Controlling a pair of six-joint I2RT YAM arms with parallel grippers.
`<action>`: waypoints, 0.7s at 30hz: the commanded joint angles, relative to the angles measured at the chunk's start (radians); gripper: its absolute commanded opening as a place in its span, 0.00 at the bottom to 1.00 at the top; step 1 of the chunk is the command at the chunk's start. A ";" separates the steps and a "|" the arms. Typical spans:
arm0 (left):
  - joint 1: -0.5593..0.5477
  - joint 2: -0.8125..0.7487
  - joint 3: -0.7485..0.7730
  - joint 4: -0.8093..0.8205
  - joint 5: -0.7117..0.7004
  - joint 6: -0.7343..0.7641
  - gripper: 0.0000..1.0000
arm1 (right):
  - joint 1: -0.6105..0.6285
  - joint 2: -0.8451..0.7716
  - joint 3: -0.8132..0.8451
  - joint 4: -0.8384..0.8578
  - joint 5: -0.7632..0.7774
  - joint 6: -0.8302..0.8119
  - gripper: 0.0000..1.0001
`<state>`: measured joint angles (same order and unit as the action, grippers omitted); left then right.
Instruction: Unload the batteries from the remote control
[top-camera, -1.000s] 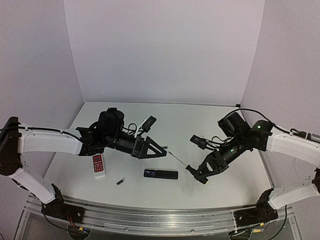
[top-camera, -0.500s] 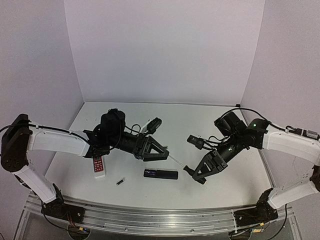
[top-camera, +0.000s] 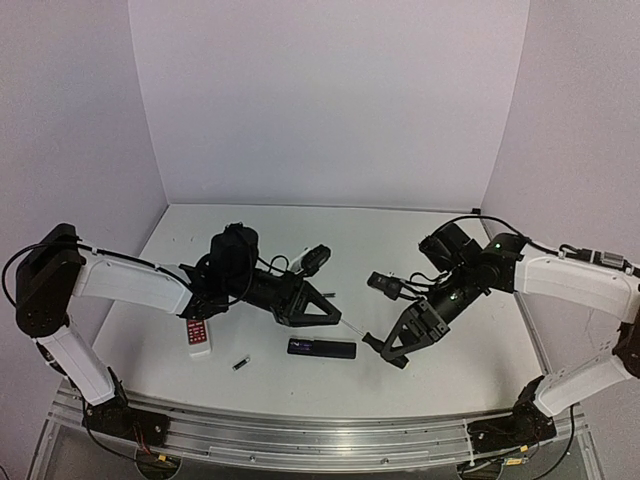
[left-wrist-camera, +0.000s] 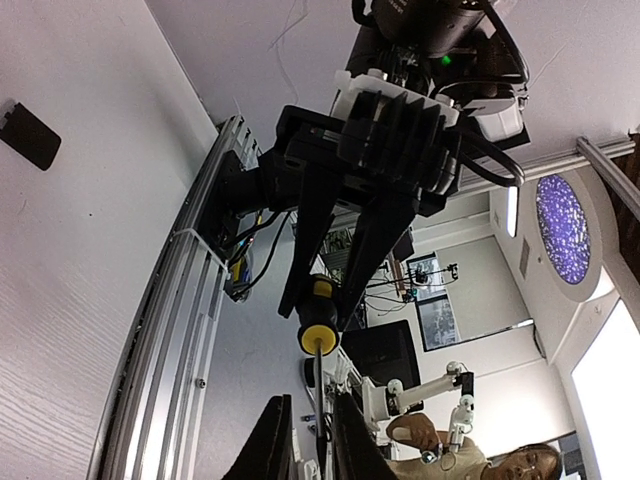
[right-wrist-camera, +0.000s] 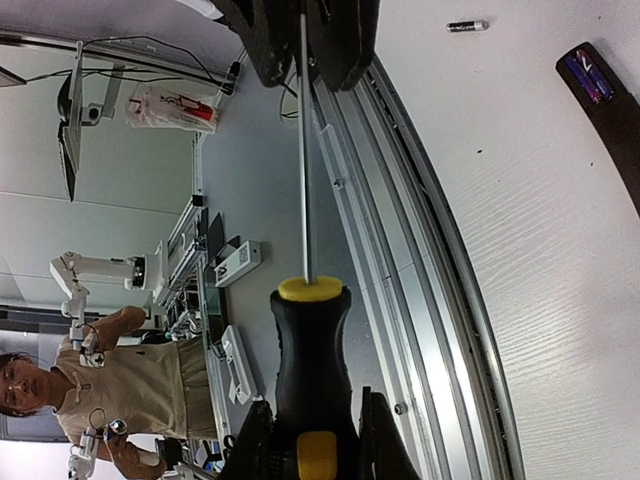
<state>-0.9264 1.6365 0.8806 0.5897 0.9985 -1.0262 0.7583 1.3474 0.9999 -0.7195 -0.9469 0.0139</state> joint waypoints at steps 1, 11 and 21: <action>-0.004 0.015 0.037 0.108 0.048 -0.036 0.11 | 0.007 0.016 0.053 -0.031 -0.041 -0.048 0.00; -0.005 -0.008 -0.028 0.197 0.018 -0.069 0.00 | 0.007 0.026 0.083 -0.041 0.045 -0.036 0.19; 0.014 -0.146 -0.205 0.227 -0.249 -0.059 0.00 | 0.007 -0.182 -0.040 0.378 0.520 0.456 0.84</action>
<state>-0.9252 1.6007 0.7433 0.7192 0.9059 -1.0824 0.7628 1.3164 1.0535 -0.6466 -0.6623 0.1494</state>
